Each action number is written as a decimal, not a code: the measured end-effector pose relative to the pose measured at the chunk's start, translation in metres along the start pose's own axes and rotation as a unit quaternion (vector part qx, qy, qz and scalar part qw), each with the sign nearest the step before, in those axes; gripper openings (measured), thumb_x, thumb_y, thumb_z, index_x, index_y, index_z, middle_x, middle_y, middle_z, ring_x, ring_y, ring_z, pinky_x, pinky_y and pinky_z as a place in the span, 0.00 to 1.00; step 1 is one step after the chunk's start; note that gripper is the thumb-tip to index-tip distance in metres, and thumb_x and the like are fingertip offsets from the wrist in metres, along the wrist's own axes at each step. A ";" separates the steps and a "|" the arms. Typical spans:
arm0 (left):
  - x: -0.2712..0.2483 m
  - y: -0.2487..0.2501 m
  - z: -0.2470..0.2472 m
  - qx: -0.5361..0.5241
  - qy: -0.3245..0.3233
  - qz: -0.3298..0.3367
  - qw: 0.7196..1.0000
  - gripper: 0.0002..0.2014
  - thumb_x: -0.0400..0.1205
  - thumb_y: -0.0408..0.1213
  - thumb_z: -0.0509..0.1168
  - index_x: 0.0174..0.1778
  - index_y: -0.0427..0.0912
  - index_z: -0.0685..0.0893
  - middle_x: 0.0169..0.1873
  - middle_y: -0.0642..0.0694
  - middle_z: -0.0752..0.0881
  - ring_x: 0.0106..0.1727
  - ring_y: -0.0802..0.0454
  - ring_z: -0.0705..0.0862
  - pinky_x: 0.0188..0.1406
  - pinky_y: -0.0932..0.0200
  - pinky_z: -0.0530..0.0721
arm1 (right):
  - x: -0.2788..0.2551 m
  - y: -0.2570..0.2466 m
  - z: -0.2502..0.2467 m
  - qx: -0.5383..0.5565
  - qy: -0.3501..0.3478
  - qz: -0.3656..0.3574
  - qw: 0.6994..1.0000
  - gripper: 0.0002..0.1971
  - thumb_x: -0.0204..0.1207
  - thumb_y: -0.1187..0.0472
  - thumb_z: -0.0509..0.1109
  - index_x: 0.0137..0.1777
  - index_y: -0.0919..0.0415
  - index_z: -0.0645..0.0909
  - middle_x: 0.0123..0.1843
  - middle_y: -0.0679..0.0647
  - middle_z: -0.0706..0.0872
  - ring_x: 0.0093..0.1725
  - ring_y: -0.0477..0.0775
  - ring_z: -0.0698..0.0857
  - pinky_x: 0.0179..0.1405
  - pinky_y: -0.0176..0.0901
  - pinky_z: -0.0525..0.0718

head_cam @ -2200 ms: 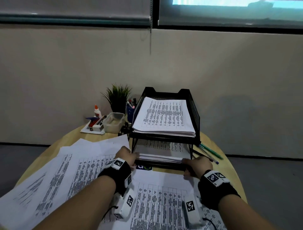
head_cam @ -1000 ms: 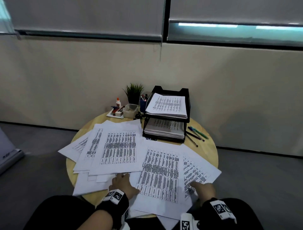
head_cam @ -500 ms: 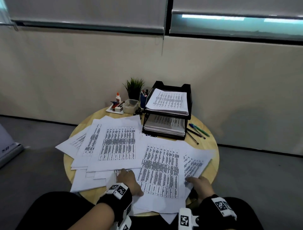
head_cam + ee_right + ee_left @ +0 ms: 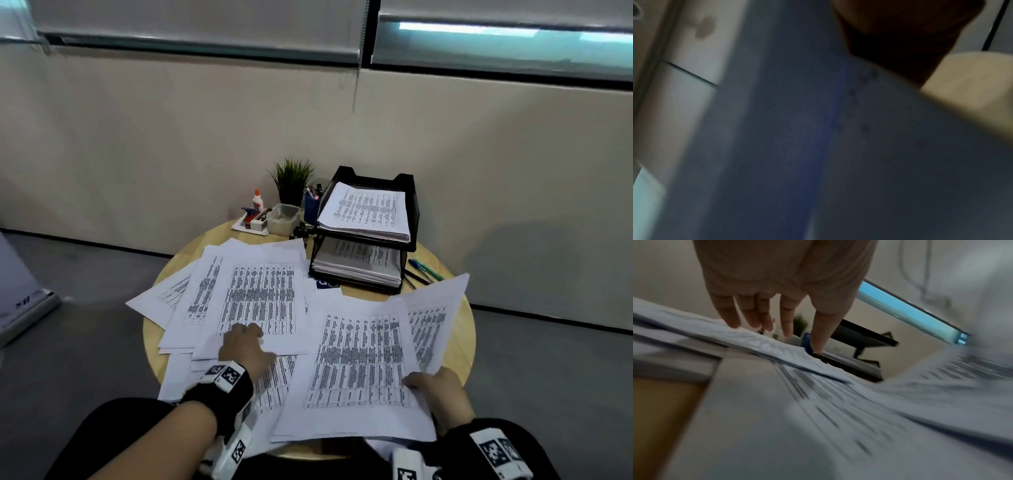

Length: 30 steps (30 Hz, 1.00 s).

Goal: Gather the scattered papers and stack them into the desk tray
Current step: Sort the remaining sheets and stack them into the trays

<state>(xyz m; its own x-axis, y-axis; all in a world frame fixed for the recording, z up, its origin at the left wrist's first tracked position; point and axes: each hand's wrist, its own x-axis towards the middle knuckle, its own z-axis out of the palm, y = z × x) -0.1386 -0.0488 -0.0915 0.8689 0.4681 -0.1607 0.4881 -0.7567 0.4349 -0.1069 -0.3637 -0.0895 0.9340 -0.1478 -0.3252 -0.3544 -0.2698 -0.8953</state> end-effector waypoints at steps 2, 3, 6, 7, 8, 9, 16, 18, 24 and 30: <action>0.013 -0.007 -0.010 -0.009 0.014 -0.047 0.999 0.28 0.75 0.52 0.69 0.67 0.43 0.74 0.68 0.40 0.72 0.69 0.41 0.72 0.65 0.49 0.77 | -0.006 -0.008 -0.015 0.008 0.000 -0.024 1.000 0.09 0.59 0.69 0.76 0.32 0.65 0.76 0.28 0.60 0.76 0.32 0.53 0.73 0.33 0.46 0.67; 0.020 -0.010 -0.016 -0.006 0.011 -0.080 0.997 0.30 0.75 0.53 0.68 0.70 0.41 0.72 0.69 0.38 0.71 0.70 0.39 0.72 0.67 0.47 0.76 | -0.011 -0.013 -0.023 0.018 -0.006 -0.032 0.999 0.10 0.56 0.67 0.76 0.32 0.64 0.76 0.28 0.60 0.77 0.32 0.53 0.73 0.34 0.45 0.69; 0.039 -0.024 -0.030 0.001 -0.012 -0.160 0.987 0.35 0.73 0.55 0.69 0.70 0.36 0.69 0.69 0.33 0.70 0.70 0.36 0.71 0.67 0.47 0.75 | -0.018 -0.021 -0.043 0.051 -0.027 -0.023 0.998 0.06 0.68 0.68 0.75 0.38 0.66 0.80 0.35 0.63 0.83 0.34 0.58 0.81 0.43 0.49 0.80; 0.042 -0.027 -0.033 0.006 -0.020 -0.179 0.984 0.36 0.72 0.54 0.70 0.69 0.36 0.69 0.68 0.33 0.71 0.69 0.37 0.73 0.66 0.47 0.75 | -0.020 -0.022 -0.047 0.062 -0.032 -0.018 0.997 0.04 0.72 0.68 0.73 0.41 0.67 0.81 0.37 0.64 0.85 0.37 0.60 0.83 0.46 0.51 0.82; 0.045 -0.030 -0.035 0.013 -0.032 -0.189 0.981 0.35 0.71 0.54 0.71 0.68 0.36 0.70 0.67 0.34 0.73 0.67 0.38 0.75 0.64 0.49 0.77 | -0.019 -0.021 -0.052 0.071 -0.029 -0.010 0.997 0.03 0.73 0.67 0.73 0.43 0.68 0.82 0.38 0.65 0.86 0.39 0.62 0.84 0.47 0.53 0.83; 0.048 -0.032 -0.037 0.021 -0.045 -0.192 0.980 0.35 0.71 0.53 0.71 0.67 0.36 0.71 0.66 0.35 0.75 0.66 0.38 0.77 0.62 0.50 0.79 | -0.021 -0.022 -0.054 0.081 -0.036 -0.002 0.996 0.05 0.72 0.66 0.73 0.43 0.69 0.83 0.38 0.65 0.87 0.41 0.63 0.85 0.47 0.55 0.84; 0.061 -0.035 -0.045 0.053 -0.081 -0.189 0.977 0.30 0.79 0.48 0.67 0.72 0.33 0.71 0.70 0.40 0.76 0.72 0.44 0.75 0.68 0.57 0.76 | -0.011 -0.017 -0.041 0.141 -0.063 0.067 0.986 0.29 0.52 0.50 0.83 0.48 0.73 0.88 0.45 0.64 0.91 0.47 0.65 0.91 0.60 0.70 0.80; 0.061 -0.033 -0.045 0.047 -0.106 -0.190 0.975 0.25 0.79 0.40 0.69 0.68 0.30 0.76 0.66 0.37 0.80 0.68 0.43 0.80 0.64 0.57 0.78 | -0.020 -0.026 -0.032 0.190 -0.084 0.079 0.975 0.23 0.62 0.56 0.79 0.51 0.75 0.86 0.50 0.69 0.90 0.51 0.71 0.88 0.60 0.71 0.79; 0.049 -0.023 -0.045 -0.006 -0.120 -0.099 0.988 0.23 0.86 0.45 0.55 0.71 0.33 0.74 0.71 0.36 0.73 0.71 0.43 0.73 0.62 0.63 0.74 | -0.026 -0.034 -0.020 0.256 -0.115 0.054 0.958 0.12 0.79 0.68 0.63 0.57 0.77 0.81 0.52 0.71 0.89 0.41 0.68 0.90 0.38 0.56 0.89; 0.021 -0.027 -0.022 -0.018 -0.206 -0.067 0.976 0.11 0.72 0.35 0.74 0.39 0.32 0.81 0.35 0.43 0.83 0.38 0.49 0.84 0.40 0.62 0.80 | -0.032 -0.038 -0.018 0.321 -0.129 0.064 0.936 0.25 0.71 0.60 0.70 0.68 0.69 0.78 0.63 0.69 0.84 0.60 0.73 0.84 0.61 0.72 0.79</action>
<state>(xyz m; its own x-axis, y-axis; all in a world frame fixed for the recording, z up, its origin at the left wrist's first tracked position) -0.1354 -0.0087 -0.0872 0.7605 0.3332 -0.5573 0.6029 -0.6812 0.4154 -0.1238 -0.3659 -0.0398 0.8945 0.1172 -0.4315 -0.4422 0.3749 -0.8148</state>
